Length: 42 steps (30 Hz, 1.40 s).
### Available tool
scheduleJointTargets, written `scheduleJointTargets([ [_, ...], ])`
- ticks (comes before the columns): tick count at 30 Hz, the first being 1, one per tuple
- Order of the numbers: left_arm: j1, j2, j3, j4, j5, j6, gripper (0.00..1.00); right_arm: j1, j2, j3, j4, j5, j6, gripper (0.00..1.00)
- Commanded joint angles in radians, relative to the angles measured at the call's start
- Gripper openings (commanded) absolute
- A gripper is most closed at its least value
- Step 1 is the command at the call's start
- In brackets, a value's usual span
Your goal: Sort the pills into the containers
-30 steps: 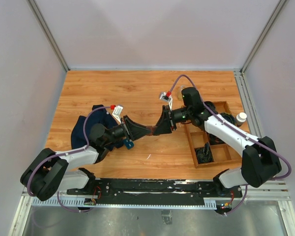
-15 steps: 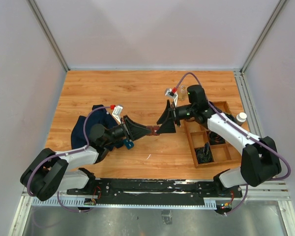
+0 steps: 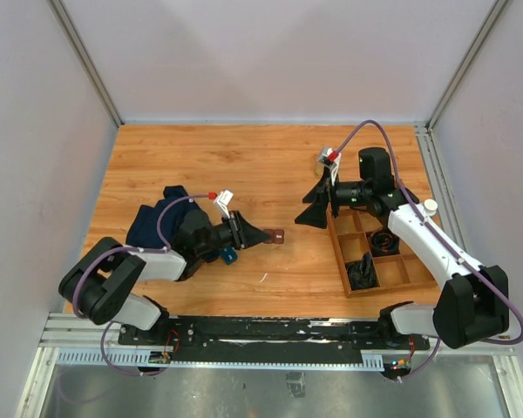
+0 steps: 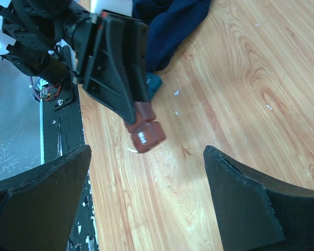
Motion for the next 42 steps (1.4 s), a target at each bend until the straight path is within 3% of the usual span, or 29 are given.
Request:
scheduleJointTargets([
  [1,-0.002,0.108,0.102,-0.108,-0.048,0.068,0.09,-0.009,-0.009,0.017,-0.018,0.021,-0.034,0.90],
  [10,0.071,0.389,0.293,-0.176,0.048,0.109,0.15,-0.009,-0.011,0.016,-0.015,0.015,-0.029,0.91],
  [20,0.101,0.478,0.353,-0.255,0.012,0.162,0.32,-0.010,-0.010,0.017,-0.014,0.002,-0.026,0.92],
  [28,0.106,0.385,0.344,-0.362,-0.079,0.224,0.56,-0.010,-0.006,0.017,-0.016,0.002,-0.023,0.92],
  [36,0.122,0.192,0.307,-0.486,-0.211,0.324,0.63,-0.011,-0.024,0.019,-0.026,0.024,-0.045,0.92],
  [42,0.122,-0.120,0.223,-0.503,-0.250,0.441,0.63,-0.011,-0.057,0.036,-0.086,0.074,-0.144,0.92],
])
